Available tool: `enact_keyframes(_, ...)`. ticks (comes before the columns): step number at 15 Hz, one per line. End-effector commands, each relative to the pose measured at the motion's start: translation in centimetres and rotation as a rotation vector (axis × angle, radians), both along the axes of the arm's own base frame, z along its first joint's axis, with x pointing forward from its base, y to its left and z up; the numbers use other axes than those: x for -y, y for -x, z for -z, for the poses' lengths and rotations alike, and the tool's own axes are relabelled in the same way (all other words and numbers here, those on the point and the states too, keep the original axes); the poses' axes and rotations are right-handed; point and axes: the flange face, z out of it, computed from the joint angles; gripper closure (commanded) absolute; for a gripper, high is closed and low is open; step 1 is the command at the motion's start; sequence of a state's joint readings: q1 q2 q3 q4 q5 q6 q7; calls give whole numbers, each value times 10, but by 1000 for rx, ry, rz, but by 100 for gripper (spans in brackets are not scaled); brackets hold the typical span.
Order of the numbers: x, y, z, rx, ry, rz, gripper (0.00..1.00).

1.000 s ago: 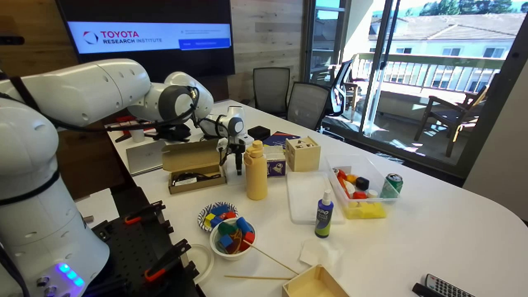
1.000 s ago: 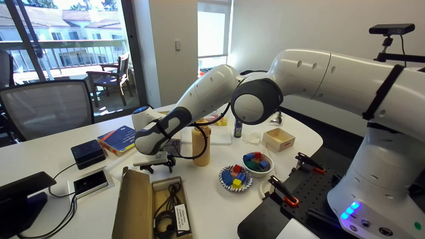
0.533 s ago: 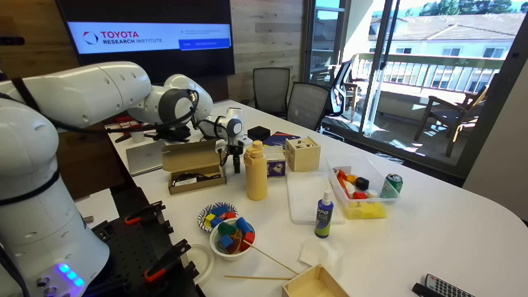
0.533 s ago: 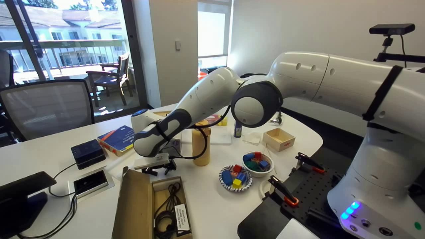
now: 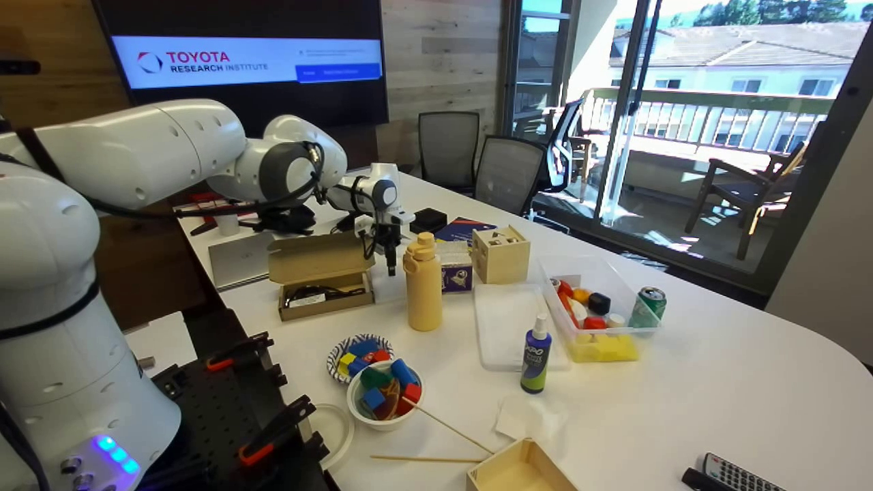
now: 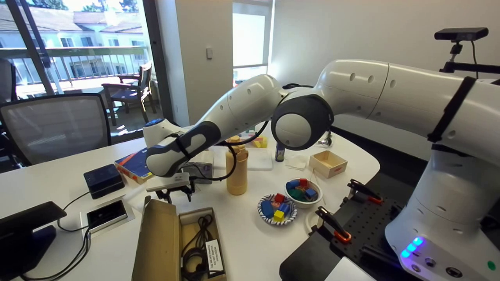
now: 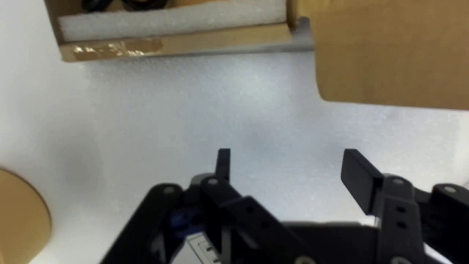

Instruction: Put the paper in the box

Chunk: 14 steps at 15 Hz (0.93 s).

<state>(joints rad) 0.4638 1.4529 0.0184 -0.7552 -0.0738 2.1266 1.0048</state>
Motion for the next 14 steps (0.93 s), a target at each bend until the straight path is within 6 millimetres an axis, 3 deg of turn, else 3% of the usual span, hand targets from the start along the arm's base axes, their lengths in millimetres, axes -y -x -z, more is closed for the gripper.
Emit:
enact_keyframes(1, 2, -3, -5, -26, -4, -20, 0)
enact_keyframes(4, 2, 2, 7, -45, -22, -32, 0)
enact_keyframes(5, 2, 5, 7, -52, -19, -41, 25)
enact_keyframes(7, 3, 7, 14, -63, -18, -52, 32)
enact_keyframes(14, 2, 10, 15, -77, -13, -67, 86)
